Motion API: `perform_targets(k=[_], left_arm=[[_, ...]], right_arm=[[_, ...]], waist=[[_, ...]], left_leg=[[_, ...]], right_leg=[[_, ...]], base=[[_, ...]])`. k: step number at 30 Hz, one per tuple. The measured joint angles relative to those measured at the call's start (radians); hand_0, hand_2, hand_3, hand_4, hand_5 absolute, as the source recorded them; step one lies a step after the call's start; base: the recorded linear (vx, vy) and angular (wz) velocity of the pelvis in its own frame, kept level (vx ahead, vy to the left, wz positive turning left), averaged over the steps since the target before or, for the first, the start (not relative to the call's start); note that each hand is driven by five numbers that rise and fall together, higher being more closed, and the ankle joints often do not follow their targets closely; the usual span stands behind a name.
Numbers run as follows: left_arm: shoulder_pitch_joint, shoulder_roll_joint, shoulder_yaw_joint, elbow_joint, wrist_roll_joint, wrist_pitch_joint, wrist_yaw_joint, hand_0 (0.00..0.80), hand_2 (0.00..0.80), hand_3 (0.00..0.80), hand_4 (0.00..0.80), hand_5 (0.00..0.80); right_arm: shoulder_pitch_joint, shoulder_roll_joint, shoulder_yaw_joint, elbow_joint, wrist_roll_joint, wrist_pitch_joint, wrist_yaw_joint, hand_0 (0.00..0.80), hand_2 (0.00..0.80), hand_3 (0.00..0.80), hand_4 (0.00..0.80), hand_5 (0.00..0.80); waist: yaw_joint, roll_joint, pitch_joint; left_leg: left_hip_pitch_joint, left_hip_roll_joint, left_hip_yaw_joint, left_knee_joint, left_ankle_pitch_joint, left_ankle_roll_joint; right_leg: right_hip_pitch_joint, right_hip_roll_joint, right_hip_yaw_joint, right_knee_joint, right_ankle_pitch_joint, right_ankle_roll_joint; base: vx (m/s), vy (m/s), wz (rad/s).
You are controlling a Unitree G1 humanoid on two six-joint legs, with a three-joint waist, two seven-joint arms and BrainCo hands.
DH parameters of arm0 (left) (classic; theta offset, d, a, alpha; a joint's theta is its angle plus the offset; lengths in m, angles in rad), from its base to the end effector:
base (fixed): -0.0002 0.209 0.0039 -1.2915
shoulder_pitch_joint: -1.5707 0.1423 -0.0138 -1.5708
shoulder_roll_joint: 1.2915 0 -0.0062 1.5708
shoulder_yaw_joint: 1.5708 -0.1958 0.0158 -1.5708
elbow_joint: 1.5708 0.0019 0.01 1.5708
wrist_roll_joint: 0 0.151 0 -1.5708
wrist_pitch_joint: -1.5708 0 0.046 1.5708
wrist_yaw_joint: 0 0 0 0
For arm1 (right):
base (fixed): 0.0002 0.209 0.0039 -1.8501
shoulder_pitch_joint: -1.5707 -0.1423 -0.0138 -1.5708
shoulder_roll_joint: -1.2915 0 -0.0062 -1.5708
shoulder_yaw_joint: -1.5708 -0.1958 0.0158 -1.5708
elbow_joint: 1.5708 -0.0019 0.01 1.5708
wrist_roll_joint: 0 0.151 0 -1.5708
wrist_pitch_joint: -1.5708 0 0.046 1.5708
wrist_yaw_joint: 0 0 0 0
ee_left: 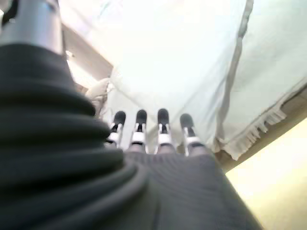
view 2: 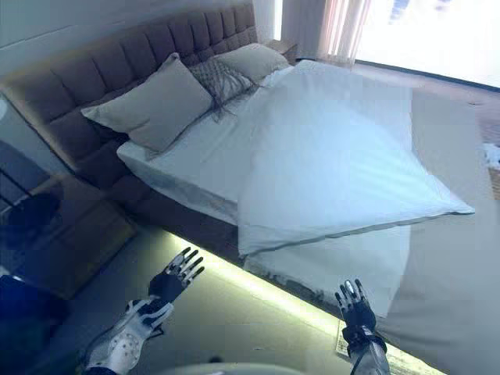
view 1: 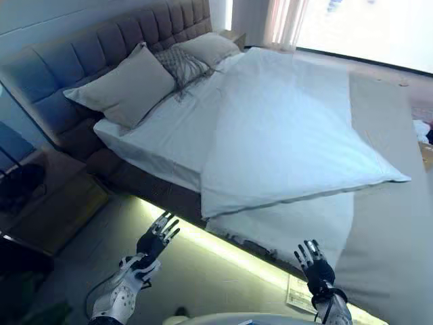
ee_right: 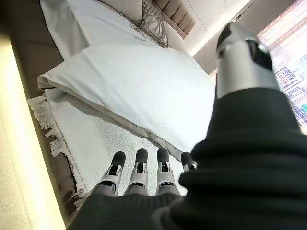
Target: Make the bed neatly
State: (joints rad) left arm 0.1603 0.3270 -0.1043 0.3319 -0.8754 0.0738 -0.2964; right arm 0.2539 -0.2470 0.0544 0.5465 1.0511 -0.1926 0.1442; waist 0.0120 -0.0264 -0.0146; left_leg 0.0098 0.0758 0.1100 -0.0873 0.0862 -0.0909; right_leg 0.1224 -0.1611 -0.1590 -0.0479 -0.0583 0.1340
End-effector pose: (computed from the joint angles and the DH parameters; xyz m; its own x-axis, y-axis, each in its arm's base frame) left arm 0.1526 0.2211 -0.0537 0.8926 -0.2363 -0.3840 -0.0310 0.8175 -0.5751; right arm 0.0994 -0.2300 -0.0908 0.8367 -0.1807 -0.5170 0.4850 0.6831 0.5461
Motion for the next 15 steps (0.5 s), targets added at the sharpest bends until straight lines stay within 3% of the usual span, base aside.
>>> perform_targets(k=[15], left_arm=[[0.057,0.009,0.009,-0.012,0.117,0.001,0.059,0.0,0.0,0.0,0.0,0.0]], right_arm=[[0.01,0.004,-0.001,-0.013,-0.012,0.031,0.003,0.0,0.0,0.0,0.0,0.0]], waist=[[-0.025,-0.012,0.007]], left_leg=[[0.017,0.003,0.012,-0.004,-0.002,-0.001]], right_leg=[[0.016,0.001,0.009,-0.002,0.0,0.0]], base=[[0.013,-0.029,-0.01]])
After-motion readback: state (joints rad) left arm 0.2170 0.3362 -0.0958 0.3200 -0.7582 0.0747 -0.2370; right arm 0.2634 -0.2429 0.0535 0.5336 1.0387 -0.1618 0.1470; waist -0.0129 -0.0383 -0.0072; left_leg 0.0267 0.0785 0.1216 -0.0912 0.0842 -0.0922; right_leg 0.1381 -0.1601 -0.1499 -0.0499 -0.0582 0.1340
